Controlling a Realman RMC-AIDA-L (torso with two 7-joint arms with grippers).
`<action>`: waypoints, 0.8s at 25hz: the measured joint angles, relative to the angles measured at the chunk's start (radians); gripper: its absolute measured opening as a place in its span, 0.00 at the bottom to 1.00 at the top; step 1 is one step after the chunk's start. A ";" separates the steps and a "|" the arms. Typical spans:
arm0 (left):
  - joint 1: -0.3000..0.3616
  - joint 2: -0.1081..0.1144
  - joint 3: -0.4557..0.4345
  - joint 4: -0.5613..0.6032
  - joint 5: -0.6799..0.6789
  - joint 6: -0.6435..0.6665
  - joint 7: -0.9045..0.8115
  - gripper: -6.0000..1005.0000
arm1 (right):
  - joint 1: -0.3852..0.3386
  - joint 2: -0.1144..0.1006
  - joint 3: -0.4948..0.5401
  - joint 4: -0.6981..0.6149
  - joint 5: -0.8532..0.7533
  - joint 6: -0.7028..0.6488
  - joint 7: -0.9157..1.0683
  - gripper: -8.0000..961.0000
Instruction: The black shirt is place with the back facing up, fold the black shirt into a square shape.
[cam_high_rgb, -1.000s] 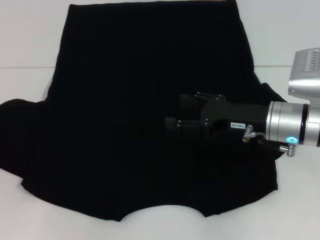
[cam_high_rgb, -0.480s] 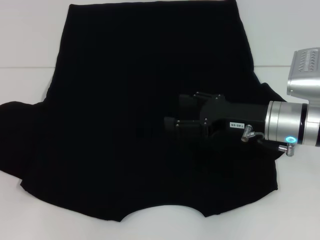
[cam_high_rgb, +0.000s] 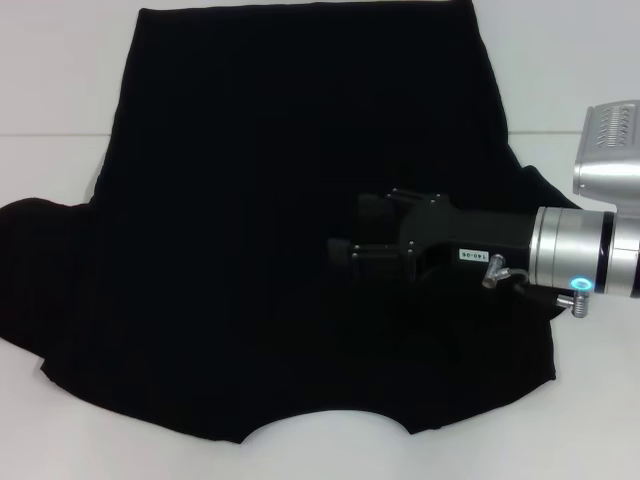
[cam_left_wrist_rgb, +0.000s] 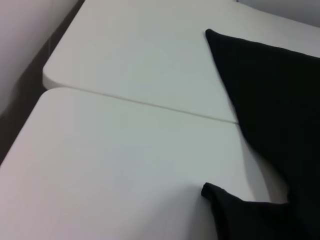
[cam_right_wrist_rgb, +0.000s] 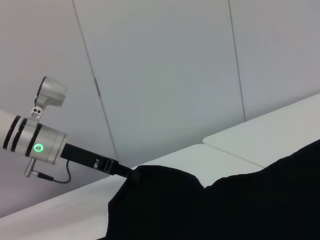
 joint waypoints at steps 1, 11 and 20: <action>-0.002 0.000 0.000 0.000 0.000 0.000 0.000 0.03 | -0.001 0.000 0.000 0.000 0.000 0.000 0.000 0.95; -0.056 -0.003 0.004 -0.001 -0.018 0.038 0.029 0.03 | -0.005 0.000 0.000 0.001 0.000 -0.001 0.000 0.95; -0.052 0.005 0.005 -0.003 -0.170 0.251 0.144 0.03 | -0.010 0.000 0.000 0.004 0.000 -0.007 0.000 0.95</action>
